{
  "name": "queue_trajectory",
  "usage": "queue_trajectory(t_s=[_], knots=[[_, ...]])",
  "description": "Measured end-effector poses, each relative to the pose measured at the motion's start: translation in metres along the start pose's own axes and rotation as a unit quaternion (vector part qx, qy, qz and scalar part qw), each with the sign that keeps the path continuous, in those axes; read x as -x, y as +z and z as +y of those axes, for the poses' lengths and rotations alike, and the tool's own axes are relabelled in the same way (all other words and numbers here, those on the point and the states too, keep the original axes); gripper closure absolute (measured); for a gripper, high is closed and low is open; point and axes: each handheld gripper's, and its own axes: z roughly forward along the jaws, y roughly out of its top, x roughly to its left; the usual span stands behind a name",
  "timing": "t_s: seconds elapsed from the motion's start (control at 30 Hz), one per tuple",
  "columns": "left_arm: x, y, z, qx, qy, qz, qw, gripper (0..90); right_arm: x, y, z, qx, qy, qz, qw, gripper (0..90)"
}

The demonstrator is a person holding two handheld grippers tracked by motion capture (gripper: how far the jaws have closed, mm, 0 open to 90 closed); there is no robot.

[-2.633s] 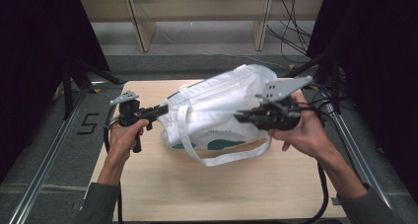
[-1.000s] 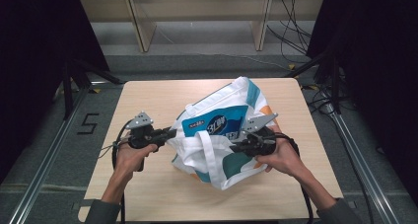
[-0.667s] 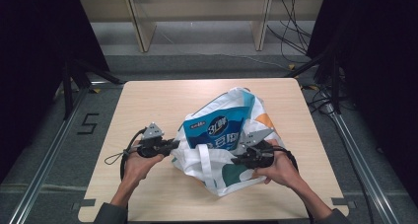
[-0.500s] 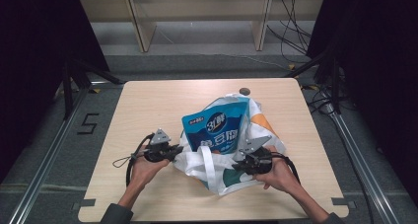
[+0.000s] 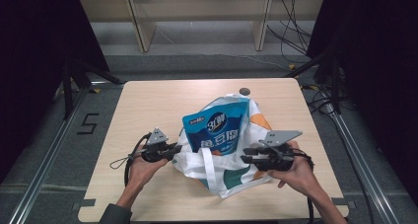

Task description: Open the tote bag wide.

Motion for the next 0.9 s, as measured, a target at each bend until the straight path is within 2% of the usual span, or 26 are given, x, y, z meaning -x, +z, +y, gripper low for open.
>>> queue_trajectory(t_s=[0.03,0.07,0.1,0.17,0.2,0.23,0.3,0.33,0.37,0.4,0.43,0.47,0.5,0.53,0.57,0.6,0.63,0.67,0.7,0.77,0.87,0.9], knots=[[-0.001,-0.003,0.002,-0.005,0.004,0.001,1.0000,76.1,0.002,-0.009,0.007,0.004,0.003,-0.014,0.9999,66.9],[0.000,-0.005,0.003,0.010,-0.006,0.001,0.9999,74.3,0.003,-0.013,0.010,0.009,0.010,-0.025,0.9996,65.3],[0.001,-0.008,0.005,0.010,-0.007,0.002,0.9999,72.2,0.007,-0.016,0.015,0.014,0.006,-0.048,0.9988,64.3],[0.003,-0.015,0.010,0.028,-0.016,0.002,0.9995,69.7,0.016,-0.019,0.022,0.021,0.013,-0.068,0.9974,63.2],[0.003,-0.020,0.013,0.038,-0.011,0.001,0.9992,68.8,0.021,-0.018,0.025,0.022,0.024,-0.073,0.9968,61.6],[0.004,-0.025,0.016,0.045,-0.012,0.003,0.9989,67.6,0.025,-0.016,0.028,0.028,0.045,-0.080,0.9954,60.0],[0.006,-0.034,0.021,0.058,-0.014,0.000,0.9982,66.0,0.038,-0.012,0.035,0.030,0.057,-0.083,0.9944,57.3],[0.008,-0.038,0.023,0.067,-0.018,-0.008,0.9976,65.8,0.043,-0.009,0.039,0.029,0.064,-0.084,0.9939,55.8],[0.009,-0.043,0.026,0.066,-0.015,-0.013,0.9976,65.8,0.048,-0.007,0.042,0.026,0.062,-0.087,0.9939,55.6],[0.013,-0.048,0.027,0.069,-0.013,-0.021,0.9973,65.3,0.050,-0.004,0.045,0.024,0.071,-0.087,0.9934,55.8],[0.015,-0.050,0.028,0.068,-0.012,-0.027,0.9972,64.8,0.051,-0.001,0.048,0.018,0.075,-0.092,0.9927,55.8],[0.018,-0.053,0.028,0.068,-0.012,-0.033,0.9971,64.0,0.053,0.001,0.049,0.023,0.075,-0.092,0.9926,55.8],[0.021,-0.055,0.028,0.065,-0.004,-0.041,0.9970,62.8,0.055,0.003,0.050,0.011,0.080,-0.088,0.9929,55.8],[0.025,-0.057,0.027,0.061,-0.011,-0.048,0.9969,61.3,0.057,0.005,0.051,0.010,0.076,-0.090,0.9930,55.7],[0.028,-0.057,0.026,0.059,-0.016,-0.061,0.9963,59.0,0.058,0.007,0.051,0.006,0.084,-0.089,0.9925,55.7],[0.032,-0.057,0.024,0.052,-0.020,-0.068,0.9961,55.9,0.059,0.009,0.051,0.003,0.085,-0.091,0.9921,55.8],[0.037,-0.057,0.023,0.047,-0.027,-0.074,0.9958,51.5,0.059,0.009,0.051,0.005,0.088,-0.083,0.9927,55.9],[0.041,-0.055,0.023,0.040,-0.032,-0.076,0.9958,46.4,0.062,0.010,0.051,0.004,0.073,-0.096,0.9927,56.4],[0.045,-0.053,0.023,0.038,-0.037,-0.080,0.9954,43.0,0.060,0.011,0.051,0.006,0.091,-0.091,0.9916,56.9],[0.050,-0.047,0.023,0.031,-0.030,-0.089,0.9951,38.5,0.062,0.014,0.051,0.014,0.088,-0.102,0.9909,58.0],[0.059,-0.031,0.020,0.008,-0.006,-0.069,0.9976,34.7,0.062,0.018,0.054,0.009,0.093,-0.108,0.9897,57.9],[0.061,-0.026,0.017,0.005,0.001,-0.067,0.9978,34.8,0.065,0.019,0.054,0.010,0.078,-0.110,0.9908,57.9]])
